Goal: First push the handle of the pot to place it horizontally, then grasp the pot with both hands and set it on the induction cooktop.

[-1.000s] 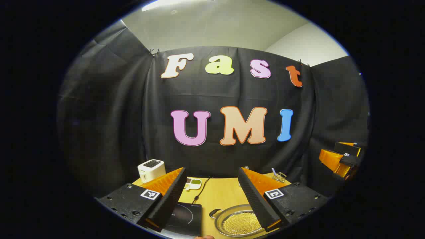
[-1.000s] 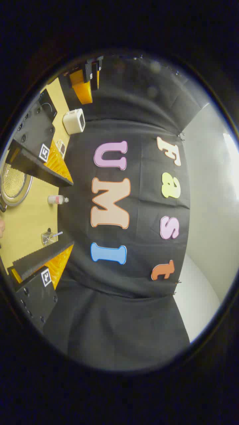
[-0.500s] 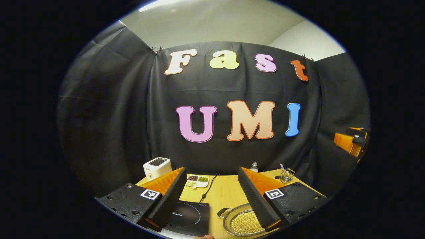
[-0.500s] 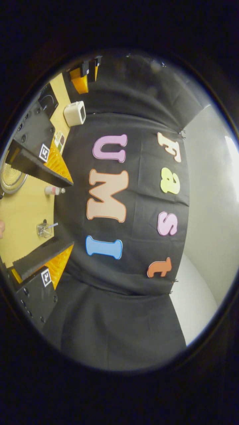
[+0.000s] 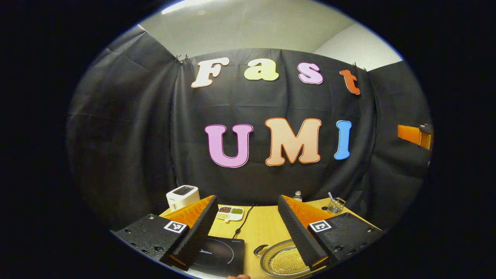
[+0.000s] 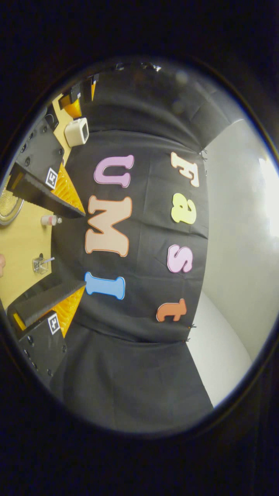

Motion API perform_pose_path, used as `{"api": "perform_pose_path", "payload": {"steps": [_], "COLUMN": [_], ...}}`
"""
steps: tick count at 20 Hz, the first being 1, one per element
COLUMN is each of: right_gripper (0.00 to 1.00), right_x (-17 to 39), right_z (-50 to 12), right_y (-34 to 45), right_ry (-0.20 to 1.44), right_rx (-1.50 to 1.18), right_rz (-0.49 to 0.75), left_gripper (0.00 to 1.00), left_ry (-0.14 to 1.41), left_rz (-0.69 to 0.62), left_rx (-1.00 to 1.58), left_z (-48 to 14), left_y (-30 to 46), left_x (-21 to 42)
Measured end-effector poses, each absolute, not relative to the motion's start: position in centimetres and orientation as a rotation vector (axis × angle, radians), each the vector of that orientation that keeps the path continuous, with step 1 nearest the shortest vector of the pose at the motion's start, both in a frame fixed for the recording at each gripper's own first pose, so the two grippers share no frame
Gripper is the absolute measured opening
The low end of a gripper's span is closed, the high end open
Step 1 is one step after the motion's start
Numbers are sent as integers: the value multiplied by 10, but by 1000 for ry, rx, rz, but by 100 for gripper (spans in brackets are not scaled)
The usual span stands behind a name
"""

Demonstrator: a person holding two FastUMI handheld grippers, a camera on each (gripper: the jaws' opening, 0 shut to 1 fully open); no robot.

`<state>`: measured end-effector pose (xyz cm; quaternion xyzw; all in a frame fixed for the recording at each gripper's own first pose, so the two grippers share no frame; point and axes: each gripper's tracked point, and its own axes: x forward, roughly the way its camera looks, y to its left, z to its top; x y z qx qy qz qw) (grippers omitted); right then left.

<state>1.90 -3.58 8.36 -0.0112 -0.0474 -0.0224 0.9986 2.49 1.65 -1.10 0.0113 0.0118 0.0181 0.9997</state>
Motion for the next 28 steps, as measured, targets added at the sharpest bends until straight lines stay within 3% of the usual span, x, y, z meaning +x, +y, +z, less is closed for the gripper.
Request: {"api": "perform_pose_path", "payload": {"steps": [4,8,9,11,13,14,15,16,18,28], "right_gripper": [96,100,96,73,58,42,33,14,2,3], "right_x": [18,13,12,16,9,9,10,8,9,-18], "right_z": [63,42,36,26,20,18,14,12,0,-135], "right_y": [-31,-20,-19,-14,-11,-11,-11,-15,-7,18], "right_ry": [-68,-29,-19,-3,15,22,27,31,55,306], "right_rx": [-50,-61,-58,-59,-64,-55,-44,-36,-7,-39], "right_rz": [-33,-16,-20,-10,-14,-18,-32,-45,-27,59], "left_gripper": [99,99,99,99,99,99,99,99,99,99], "left_ry": [12,9,7,-6,-16,-18,-21,-25,-32,-44], "left_rz": [50,51,52,52,48,45,42,41,42,68], "left_rx": [35,16,14,20,27,26,21,16,11,21], "left_z": [-6,0,3,9,15,16,19,20,23,32], "left_y": [22,22,22,22,21,19,18,17,17,27], "left_x": [24,24,23,23,24,23,23,23,23,26]}}
